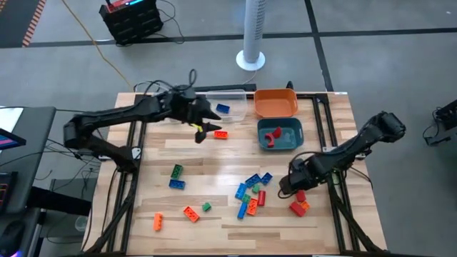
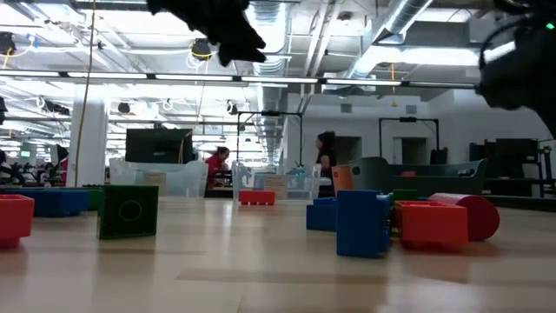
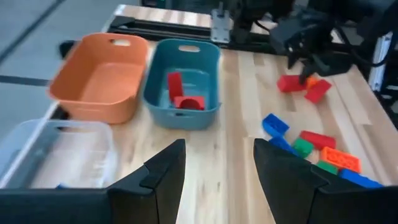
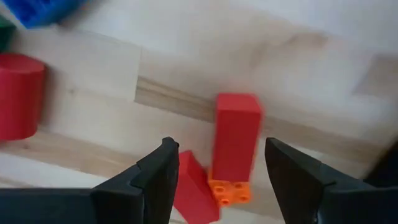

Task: Sort blocks
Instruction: Put the red block into the blue bin

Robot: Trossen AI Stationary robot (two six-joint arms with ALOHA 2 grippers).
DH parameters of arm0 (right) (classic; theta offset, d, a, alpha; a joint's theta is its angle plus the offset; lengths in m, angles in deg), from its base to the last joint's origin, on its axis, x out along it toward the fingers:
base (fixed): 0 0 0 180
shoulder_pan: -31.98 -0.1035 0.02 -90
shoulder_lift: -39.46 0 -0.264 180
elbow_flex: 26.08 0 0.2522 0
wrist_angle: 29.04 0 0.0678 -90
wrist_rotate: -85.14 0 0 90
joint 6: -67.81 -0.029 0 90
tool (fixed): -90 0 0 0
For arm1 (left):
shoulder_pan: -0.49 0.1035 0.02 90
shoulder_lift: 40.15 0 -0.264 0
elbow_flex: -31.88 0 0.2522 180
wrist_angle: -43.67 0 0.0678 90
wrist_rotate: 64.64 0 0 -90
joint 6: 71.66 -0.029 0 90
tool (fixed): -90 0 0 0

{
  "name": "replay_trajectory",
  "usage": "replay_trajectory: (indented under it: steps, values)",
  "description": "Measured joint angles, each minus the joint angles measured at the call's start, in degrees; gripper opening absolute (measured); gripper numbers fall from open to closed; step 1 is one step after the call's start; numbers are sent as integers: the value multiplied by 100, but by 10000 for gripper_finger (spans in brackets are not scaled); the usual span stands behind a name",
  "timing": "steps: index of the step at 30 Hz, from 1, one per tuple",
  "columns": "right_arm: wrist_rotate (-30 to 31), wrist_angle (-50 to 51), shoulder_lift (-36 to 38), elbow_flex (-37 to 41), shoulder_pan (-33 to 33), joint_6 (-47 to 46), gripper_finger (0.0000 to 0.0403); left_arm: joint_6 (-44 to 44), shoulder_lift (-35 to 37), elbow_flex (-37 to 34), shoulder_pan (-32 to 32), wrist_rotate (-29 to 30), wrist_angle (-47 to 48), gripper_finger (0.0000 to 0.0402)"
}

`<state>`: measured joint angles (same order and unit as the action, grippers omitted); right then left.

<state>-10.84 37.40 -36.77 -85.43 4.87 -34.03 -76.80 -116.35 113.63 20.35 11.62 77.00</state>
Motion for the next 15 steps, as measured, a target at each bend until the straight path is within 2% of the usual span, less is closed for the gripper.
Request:
replay_trajectory:
  steps: [6, 15]
  values:
    - [-26, -464, -135, 403, -106, -171, 245, 44, 545, -348, 26, 323, 219, 185]
    - [-63, -600, -715, 483, -93, 215, 240, 27, 624, -344, 28, 508, 620, 185]
